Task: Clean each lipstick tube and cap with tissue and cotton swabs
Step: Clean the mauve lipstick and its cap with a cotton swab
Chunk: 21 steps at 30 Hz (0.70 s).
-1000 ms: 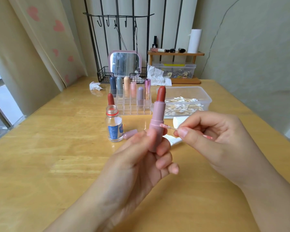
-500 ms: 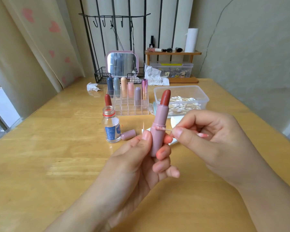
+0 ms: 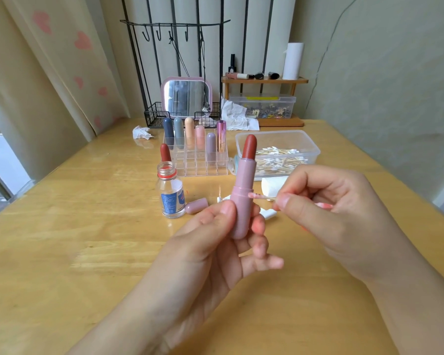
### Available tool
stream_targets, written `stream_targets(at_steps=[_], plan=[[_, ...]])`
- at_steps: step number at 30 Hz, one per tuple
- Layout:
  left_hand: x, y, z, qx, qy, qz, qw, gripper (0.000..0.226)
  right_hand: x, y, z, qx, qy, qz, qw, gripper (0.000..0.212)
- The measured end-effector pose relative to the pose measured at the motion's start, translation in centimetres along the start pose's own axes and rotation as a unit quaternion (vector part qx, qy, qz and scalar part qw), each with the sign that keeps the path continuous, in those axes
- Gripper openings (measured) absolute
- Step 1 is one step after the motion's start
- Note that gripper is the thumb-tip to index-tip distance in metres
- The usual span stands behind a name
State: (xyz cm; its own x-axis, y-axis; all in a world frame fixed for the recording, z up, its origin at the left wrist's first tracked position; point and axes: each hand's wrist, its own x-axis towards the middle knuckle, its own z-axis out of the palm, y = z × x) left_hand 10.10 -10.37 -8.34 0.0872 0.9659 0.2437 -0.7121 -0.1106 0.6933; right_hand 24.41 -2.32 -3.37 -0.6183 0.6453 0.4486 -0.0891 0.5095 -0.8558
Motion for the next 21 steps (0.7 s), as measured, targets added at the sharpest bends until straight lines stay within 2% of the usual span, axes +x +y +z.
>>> stream_targets(at_steps=[4,9,12,21], plan=[[0.05,-0.19,-0.20,0.007,-0.004,0.002,1.000,0.028,-0.11,0.11,0.58,0.001,-0.022,-0.003,1.000,0.011],[0.05,0.04,-0.11,-0.023,0.002,0.002,1.000,0.030,0.02,0.46,-0.26,-0.016,0.019,-0.004,1.000,0.013],[0.09,0.25,0.00,-0.042,-0.010,-0.002,0.999,0.031,-0.01,0.34,0.04,-0.007,0.017,-0.010,1.000,0.016],[-0.10,0.63,0.29,-0.032,-0.032,0.004,0.999,0.010,-0.07,0.23,0.25,-0.014,-0.010,-0.027,0.999,0.013]])
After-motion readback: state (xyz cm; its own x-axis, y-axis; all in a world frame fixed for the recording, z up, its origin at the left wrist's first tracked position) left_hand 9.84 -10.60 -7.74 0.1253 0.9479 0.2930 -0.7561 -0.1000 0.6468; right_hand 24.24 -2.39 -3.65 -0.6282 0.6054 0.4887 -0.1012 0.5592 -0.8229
